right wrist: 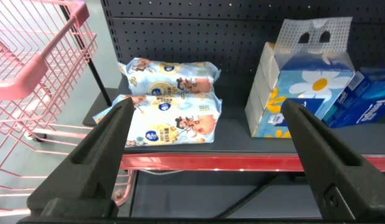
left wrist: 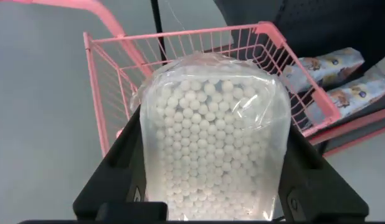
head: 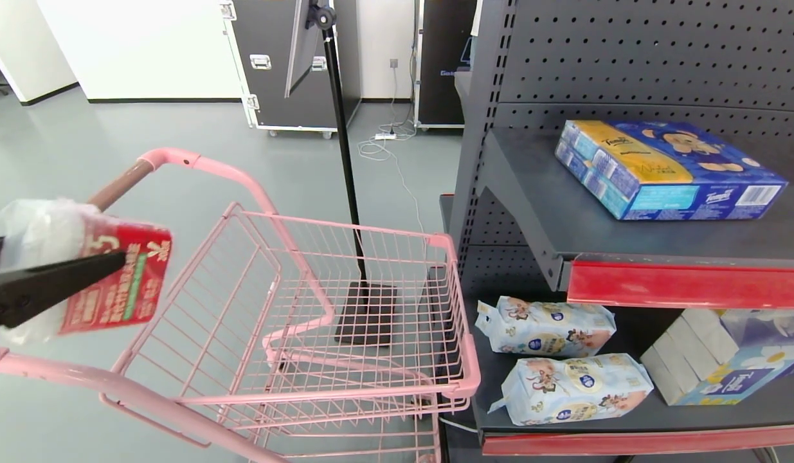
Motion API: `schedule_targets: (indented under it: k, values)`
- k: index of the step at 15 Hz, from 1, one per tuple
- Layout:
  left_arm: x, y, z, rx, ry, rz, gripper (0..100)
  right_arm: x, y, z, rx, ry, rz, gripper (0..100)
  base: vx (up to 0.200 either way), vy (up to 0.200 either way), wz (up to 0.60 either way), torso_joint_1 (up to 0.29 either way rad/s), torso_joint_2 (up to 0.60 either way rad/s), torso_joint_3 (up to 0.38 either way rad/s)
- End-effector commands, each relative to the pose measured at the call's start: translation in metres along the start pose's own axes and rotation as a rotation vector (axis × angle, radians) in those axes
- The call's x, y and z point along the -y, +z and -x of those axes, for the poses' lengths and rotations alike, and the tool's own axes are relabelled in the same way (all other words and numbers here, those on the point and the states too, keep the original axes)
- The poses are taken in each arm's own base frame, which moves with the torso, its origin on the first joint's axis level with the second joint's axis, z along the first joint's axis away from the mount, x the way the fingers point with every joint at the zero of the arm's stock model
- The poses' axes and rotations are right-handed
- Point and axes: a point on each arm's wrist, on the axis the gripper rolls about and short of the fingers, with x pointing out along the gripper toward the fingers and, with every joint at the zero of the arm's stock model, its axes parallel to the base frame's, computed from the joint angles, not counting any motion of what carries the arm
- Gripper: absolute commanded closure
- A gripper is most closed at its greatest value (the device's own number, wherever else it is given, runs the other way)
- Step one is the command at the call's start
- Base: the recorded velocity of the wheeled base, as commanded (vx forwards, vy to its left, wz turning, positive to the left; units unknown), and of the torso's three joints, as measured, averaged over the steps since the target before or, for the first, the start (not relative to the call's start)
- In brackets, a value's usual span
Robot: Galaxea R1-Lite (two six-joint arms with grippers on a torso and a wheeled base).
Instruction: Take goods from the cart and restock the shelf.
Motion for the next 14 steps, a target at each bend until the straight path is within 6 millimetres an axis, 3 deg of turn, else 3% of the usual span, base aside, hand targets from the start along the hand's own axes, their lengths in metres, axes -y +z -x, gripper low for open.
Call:
schedule_targets:
  k: [1, 5, 14]
  values:
    - [0.012, -0.048, 0.064, 0.106, 0.013, 0.009, 100, 0.000, 0.000, 0.000, 0.000, -0.001, 0.000, 0, 0.000, 0.000, 0.00, 0.090, -0.35, -0.251]
    - [0.017, -0.078, 0.083, 0.115, -0.002, 0.023, 100, 0.000, 0.000, 0.000, 0.000, -0.001, 0.000, 0, 0.000, 0.000, 0.00, 0.148, -0.48, -0.331]
    - [0.019, -0.077, 0.088, 0.163, -0.030, 0.040, 100, 0.000, 0.000, 0.000, -0.002, -0.001, 0.002, 0, 0.000, 0.000, 0.00, 0.198, -0.55, -0.355]
